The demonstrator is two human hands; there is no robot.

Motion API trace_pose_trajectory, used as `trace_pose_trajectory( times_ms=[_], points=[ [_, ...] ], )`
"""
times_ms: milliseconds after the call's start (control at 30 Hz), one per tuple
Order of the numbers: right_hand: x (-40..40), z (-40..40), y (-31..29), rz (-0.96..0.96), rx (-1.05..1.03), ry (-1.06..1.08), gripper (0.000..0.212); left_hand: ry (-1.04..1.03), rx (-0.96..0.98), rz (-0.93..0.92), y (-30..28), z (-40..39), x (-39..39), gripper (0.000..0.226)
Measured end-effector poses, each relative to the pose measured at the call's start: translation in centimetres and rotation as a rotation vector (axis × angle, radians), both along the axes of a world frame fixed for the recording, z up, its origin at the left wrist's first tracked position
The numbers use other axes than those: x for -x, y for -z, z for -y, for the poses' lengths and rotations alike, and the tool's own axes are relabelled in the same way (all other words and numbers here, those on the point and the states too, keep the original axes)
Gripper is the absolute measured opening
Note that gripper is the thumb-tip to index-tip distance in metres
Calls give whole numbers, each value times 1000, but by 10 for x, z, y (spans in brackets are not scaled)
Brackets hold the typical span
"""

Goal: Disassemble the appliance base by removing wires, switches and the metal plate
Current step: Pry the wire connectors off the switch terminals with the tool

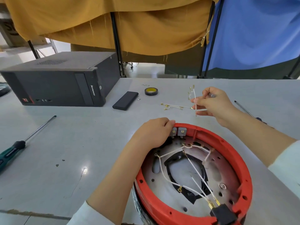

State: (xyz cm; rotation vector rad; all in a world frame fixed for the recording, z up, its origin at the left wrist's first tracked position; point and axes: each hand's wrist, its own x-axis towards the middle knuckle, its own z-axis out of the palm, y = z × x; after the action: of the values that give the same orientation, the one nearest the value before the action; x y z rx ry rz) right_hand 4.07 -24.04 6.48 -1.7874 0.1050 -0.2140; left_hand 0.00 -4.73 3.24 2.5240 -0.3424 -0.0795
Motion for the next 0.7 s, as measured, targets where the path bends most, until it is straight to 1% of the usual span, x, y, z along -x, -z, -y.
trace_pose_trajectory(
  times_ms=[67, 167, 200, 267, 333, 400, 467, 533, 633, 700],
  points=[
    [-16, 3, 5, -35, 152, -36, 27, 0, 4, 0, 0, 0, -1, 40],
    [-38, 5, 12, -77, 310, -197, 25, -5, 16, -6, 1, 0, -2, 42],
    [-45, 5, 14, -87, 325, -250, 26, -5, 17, -7, 1, 0, -3, 42],
    [-57, 6, 21, -121, 283, -299, 26, -6, 15, -5, 2, -1, -3, 42],
    [-68, 9, 32, -180, 231, -262, 25, -5, 18, 2, 2, 0, -4, 42],
    [-76, 13, 44, -214, 339, -195, 25, -3, 22, 10, 3, -1, -4, 43],
    [-84, 17, 53, -179, 478, -187, 26, -1, 21, 13, 4, -1, -4, 43],
    [-90, 19, 54, -103, 600, -205, 27, -3, 21, 17, 6, -1, -6, 42],
    [-98, 17, 50, 76, 852, -156, 28, -4, 14, 25, 6, -1, -8, 43],
    [-100, 15, 49, 167, 845, -81, 26, -3, 5, 24, 6, -1, -8, 44]
  ],
)
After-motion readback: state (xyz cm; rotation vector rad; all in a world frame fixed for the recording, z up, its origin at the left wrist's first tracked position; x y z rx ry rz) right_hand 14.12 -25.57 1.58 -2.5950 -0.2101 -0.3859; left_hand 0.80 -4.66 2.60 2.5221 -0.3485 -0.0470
